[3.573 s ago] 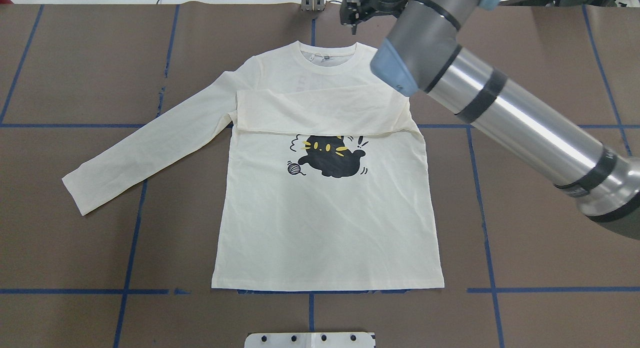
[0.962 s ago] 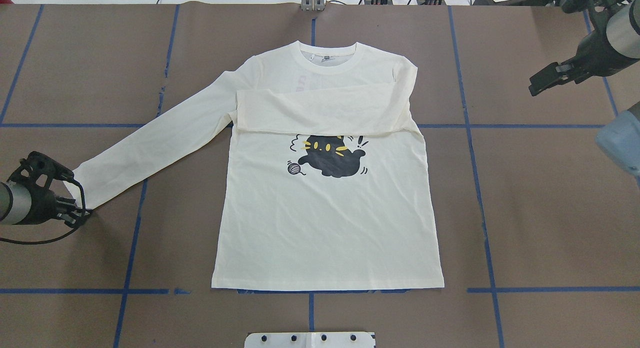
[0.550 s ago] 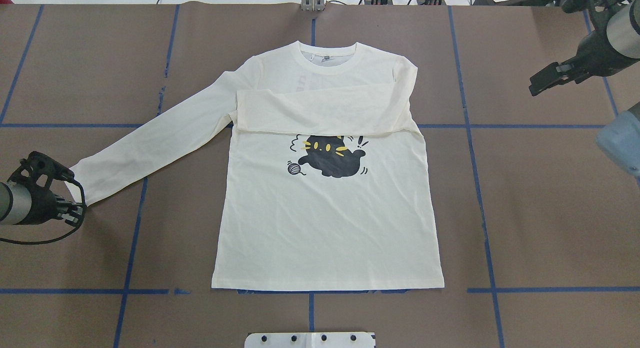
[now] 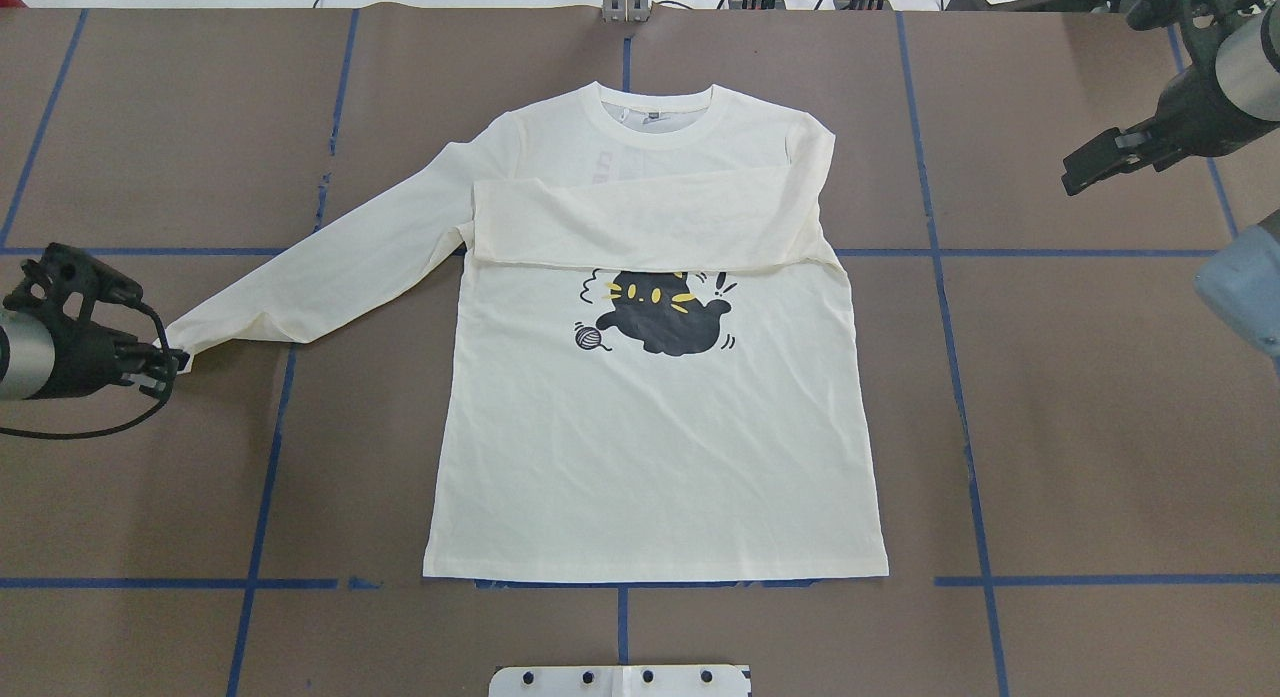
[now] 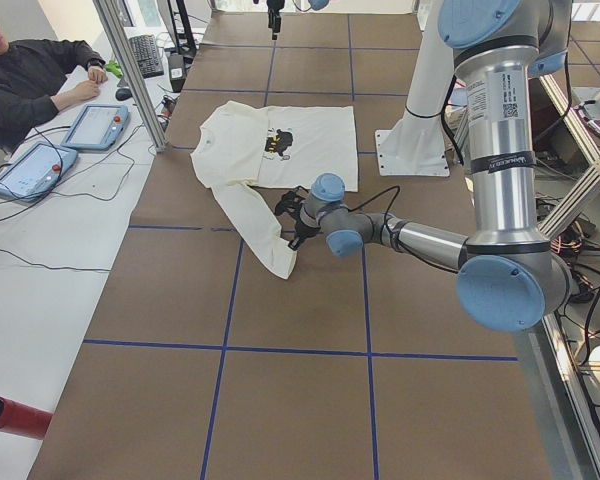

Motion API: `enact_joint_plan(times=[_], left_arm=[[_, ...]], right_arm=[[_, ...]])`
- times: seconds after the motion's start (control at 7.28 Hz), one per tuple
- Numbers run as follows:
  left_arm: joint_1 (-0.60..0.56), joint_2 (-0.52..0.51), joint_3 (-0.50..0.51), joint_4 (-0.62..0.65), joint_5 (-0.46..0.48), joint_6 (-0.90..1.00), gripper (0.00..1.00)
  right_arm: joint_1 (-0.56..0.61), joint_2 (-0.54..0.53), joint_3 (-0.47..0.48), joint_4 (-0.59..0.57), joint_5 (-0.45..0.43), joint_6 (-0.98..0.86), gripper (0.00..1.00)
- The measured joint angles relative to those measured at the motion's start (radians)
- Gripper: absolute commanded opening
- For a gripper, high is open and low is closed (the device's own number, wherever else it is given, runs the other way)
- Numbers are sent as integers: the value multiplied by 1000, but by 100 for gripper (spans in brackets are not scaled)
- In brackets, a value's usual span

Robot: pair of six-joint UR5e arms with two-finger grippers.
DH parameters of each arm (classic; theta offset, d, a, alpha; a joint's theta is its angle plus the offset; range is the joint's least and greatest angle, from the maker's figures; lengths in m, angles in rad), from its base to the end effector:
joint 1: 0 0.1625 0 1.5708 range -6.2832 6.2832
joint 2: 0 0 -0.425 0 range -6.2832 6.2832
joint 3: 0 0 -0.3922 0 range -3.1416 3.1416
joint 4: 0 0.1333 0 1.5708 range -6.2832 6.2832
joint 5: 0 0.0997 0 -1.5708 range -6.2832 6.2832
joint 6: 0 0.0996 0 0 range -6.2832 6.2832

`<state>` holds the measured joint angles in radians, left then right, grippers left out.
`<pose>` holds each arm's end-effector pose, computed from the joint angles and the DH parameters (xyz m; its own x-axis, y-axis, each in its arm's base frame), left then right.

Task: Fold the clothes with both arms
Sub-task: 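Fold the held sleeve across the shirt toward the collar with the left gripper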

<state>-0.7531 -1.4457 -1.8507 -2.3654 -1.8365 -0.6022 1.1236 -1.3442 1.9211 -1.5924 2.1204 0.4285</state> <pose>0.2701 -0.4001 0.4986 0.6560 0.4749 -0.5865 -0.0645 0.8096 0.5835 -0.1662 -0.5344 0.3823 0.7437 -0.2429 0.6228 0.0643 0.9533 0.2951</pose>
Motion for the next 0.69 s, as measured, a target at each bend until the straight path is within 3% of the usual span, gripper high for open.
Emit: enact_joint_plan(times=[0.27, 0.69], left_arm=[[-86, -130, -2, 67, -7, -3, 0], [-126, -460, 42, 384, -6, -30, 0]], right_arm=[[7, -20, 0, 4, 2, -2, 100], [11, -31, 1, 6, 2, -3, 100]])
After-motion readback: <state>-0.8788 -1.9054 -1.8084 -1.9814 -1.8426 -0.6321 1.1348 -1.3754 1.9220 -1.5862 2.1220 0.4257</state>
